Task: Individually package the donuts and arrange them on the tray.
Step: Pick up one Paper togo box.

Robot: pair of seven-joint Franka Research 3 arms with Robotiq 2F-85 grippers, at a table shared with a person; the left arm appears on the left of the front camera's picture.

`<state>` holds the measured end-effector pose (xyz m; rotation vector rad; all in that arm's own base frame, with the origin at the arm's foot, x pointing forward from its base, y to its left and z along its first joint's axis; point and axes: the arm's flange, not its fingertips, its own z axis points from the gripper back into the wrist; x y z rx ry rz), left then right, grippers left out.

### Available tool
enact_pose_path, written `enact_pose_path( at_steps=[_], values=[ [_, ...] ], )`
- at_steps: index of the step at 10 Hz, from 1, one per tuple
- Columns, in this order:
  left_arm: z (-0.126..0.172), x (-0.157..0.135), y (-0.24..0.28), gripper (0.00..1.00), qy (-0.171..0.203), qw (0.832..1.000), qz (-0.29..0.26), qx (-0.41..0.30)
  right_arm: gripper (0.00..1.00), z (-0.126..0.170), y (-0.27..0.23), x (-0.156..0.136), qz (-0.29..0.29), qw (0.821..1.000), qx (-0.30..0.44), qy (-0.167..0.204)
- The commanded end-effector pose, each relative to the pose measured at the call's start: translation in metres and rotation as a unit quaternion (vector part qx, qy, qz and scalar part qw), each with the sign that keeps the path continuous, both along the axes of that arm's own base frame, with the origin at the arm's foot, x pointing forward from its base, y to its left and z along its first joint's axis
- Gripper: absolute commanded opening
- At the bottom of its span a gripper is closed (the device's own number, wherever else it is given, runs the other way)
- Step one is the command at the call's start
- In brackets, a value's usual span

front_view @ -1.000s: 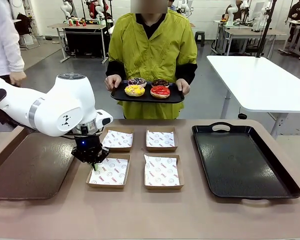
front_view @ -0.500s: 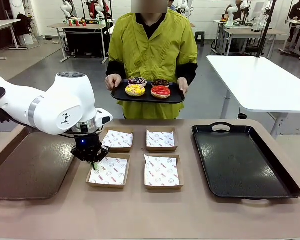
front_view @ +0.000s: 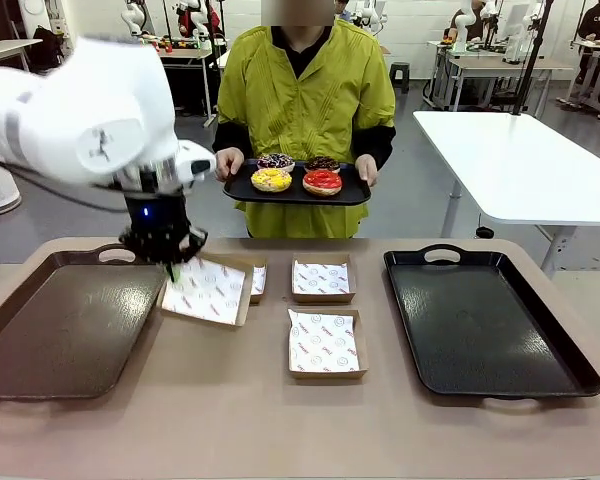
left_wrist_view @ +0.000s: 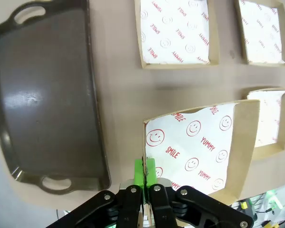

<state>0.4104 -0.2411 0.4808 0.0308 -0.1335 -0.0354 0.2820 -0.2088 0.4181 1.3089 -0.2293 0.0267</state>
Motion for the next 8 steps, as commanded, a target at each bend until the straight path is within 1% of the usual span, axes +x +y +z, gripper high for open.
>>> enact_pose_path(
  at_steps=[1, 2, 4, 7, 8],
  values=[
    [0.023, 0.034, -0.01, 0.0, 0.0, 0.999, 0.028, 0.022, 1.0, 0.0, -0.001, 0.0, 0.0, 1.0, 0.006, -0.005],
    [0.034, 0.059, -0.011, 0.0, 0.005, 0.999, 0.031, 0.022, 1.0, 0.0, -0.001, 0.0, 0.0, 1.0, 0.006, -0.005],
    [0.042, 0.105, -0.007, 0.0, 0.031, 0.999, 0.032, 0.01, 1.0, 0.0, -0.001, 0.0, 0.0, 1.0, 0.006, -0.005],
    [0.04, 0.142, -0.001, 0.0, 0.04, 0.999, 0.022, 0.0, 1.0, 0.0, -0.001, 0.0, 0.0, 1.0, 0.006, -0.005],
    [0.035, 0.14, -0.001, 0.0, 0.037, 0.999, 0.003, 0.001, 1.0, 0.0, -0.001, 0.0, 0.0, 1.0, 0.006, -0.005]
  ],
)
